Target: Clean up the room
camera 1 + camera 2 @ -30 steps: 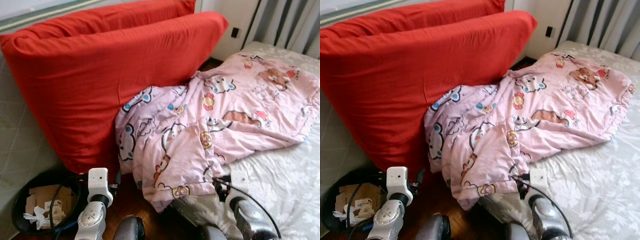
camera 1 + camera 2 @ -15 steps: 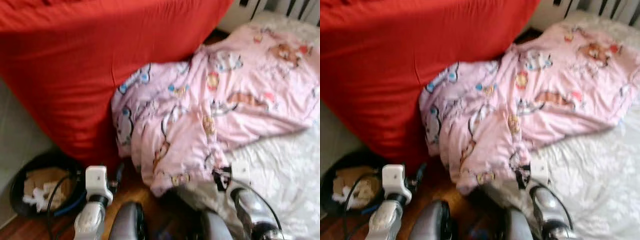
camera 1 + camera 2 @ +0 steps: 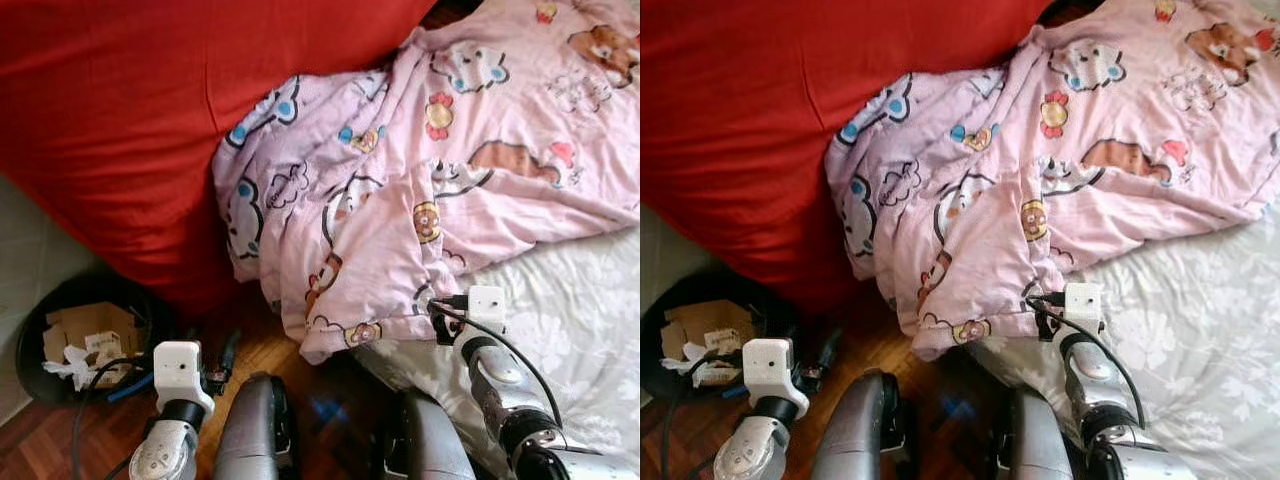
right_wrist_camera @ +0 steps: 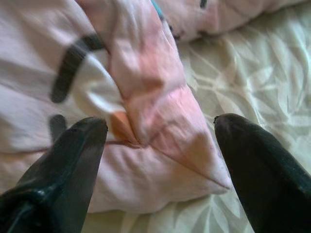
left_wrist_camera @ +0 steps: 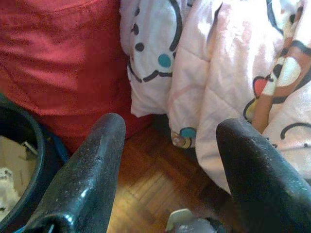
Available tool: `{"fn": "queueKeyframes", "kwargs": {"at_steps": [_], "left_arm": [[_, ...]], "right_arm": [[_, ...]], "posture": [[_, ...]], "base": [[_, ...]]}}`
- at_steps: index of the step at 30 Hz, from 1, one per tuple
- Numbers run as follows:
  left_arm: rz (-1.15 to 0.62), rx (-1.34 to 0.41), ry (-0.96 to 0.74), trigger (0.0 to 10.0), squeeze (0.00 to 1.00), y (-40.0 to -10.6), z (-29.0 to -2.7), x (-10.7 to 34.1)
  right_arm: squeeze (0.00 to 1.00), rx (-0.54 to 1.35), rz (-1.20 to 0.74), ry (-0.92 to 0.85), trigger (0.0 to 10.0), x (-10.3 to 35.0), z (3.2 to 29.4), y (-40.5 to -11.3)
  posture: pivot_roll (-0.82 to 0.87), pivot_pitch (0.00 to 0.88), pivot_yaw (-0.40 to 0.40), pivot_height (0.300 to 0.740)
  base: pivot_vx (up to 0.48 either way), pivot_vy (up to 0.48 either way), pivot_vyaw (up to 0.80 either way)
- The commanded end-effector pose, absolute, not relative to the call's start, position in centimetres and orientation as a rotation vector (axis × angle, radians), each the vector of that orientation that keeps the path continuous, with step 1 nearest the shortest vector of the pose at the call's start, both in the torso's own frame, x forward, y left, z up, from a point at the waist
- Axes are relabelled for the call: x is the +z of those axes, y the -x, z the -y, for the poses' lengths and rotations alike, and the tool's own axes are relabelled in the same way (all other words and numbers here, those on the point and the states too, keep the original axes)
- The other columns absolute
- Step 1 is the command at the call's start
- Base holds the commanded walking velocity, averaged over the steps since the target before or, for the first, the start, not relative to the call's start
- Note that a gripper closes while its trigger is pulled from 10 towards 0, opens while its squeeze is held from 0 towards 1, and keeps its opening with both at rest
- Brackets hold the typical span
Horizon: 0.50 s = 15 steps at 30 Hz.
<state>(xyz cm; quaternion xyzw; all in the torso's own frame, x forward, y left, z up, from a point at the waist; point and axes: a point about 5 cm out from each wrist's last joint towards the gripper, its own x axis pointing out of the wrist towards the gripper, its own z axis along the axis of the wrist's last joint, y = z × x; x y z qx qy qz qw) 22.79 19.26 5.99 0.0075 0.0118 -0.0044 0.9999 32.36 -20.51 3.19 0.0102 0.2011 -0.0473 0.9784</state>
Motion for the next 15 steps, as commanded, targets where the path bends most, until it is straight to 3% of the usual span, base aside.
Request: {"fn": "queueKeyframes", "kwargs": {"at_steps": [1, 15], "left_arm": [[-0.068, -0.004, -0.01, 10.0, 0.0, -21.8, -19.7, 5.5], [-0.107, -0.019, -0.028, 10.0, 0.0, -21.0, -20.1, 6.7]], "right_arm": [[0.0, -0.123, -0.453, -0.036, 10.0, 2.3, 20.9, -31.7], [0.0, -0.138, -0.584, -0.136, 10.0, 0.6, 20.6, -30.4]], "posture": [[0.19, 0.414, 0.027, 0.636], [0.23, 0.433, 0.062, 0.636]], "base": [[0.0, 0.0, 0.0], [0.0, 0.0, 0.0]]}}
